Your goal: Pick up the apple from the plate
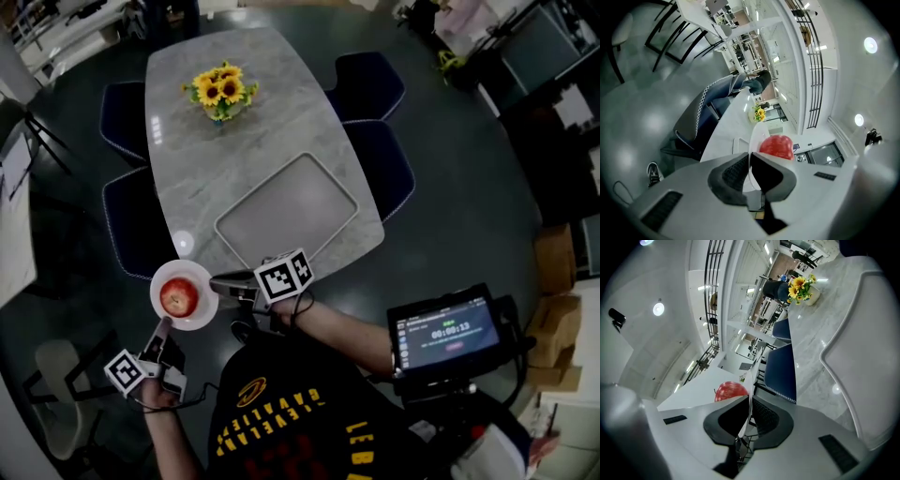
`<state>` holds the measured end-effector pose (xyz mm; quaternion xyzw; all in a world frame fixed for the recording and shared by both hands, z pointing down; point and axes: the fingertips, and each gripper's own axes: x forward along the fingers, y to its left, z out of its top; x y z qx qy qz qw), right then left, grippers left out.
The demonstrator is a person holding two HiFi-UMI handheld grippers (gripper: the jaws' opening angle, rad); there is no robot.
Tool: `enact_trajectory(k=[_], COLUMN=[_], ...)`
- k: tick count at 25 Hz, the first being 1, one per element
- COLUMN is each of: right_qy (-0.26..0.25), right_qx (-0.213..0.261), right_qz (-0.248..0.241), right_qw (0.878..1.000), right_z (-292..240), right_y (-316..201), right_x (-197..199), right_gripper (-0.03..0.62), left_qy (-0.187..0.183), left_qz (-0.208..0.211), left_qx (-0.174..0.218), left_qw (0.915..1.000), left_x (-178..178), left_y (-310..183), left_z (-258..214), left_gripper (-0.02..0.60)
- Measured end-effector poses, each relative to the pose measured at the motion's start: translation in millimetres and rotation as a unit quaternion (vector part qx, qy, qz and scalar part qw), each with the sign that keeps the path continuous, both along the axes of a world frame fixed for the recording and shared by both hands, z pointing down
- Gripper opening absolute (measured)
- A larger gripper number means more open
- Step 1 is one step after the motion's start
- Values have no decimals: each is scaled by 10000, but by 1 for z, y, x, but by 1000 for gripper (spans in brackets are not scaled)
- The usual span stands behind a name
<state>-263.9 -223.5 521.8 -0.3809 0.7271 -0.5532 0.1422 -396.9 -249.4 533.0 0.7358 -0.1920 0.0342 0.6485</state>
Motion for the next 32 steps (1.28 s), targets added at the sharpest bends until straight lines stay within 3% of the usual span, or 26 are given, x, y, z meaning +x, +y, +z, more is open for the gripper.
enact_trajectory(k=[9, 13, 14, 17, 18, 27, 32], right_qy=[50, 94, 146, 174, 145, 121, 8], right_qx=[89, -33, -78, -92, -72, 112, 235], right_qz=[-17, 102, 148, 135, 102, -18, -106], right_qw=[9999, 9999, 9998, 9997, 9998, 9999, 9997], right_z=[1, 3, 3, 4, 5, 9, -7], right_y=[-7, -1, 2, 4, 3, -2, -1], right_x=[7, 13, 16, 17, 16, 14, 31], right_gripper=[28, 28, 28, 28, 28, 28, 28], left_qy=[126, 384, 343, -411, -448, -193, -159], left_qz=[-15, 254, 308, 219, 159, -32, -62], left_qx=[41, 244, 269, 176, 119, -45, -93], left_qw=[9999, 9986, 9986, 9988, 9988, 9998, 9998], left_x=[6, 20, 21, 4, 3, 5, 25], left_y=[-4, -6, -6, -4, -3, -1, 3], left_z=[7, 4, 4, 22, 22, 26, 13], left_gripper=[21, 21, 21, 21, 21, 21, 21])
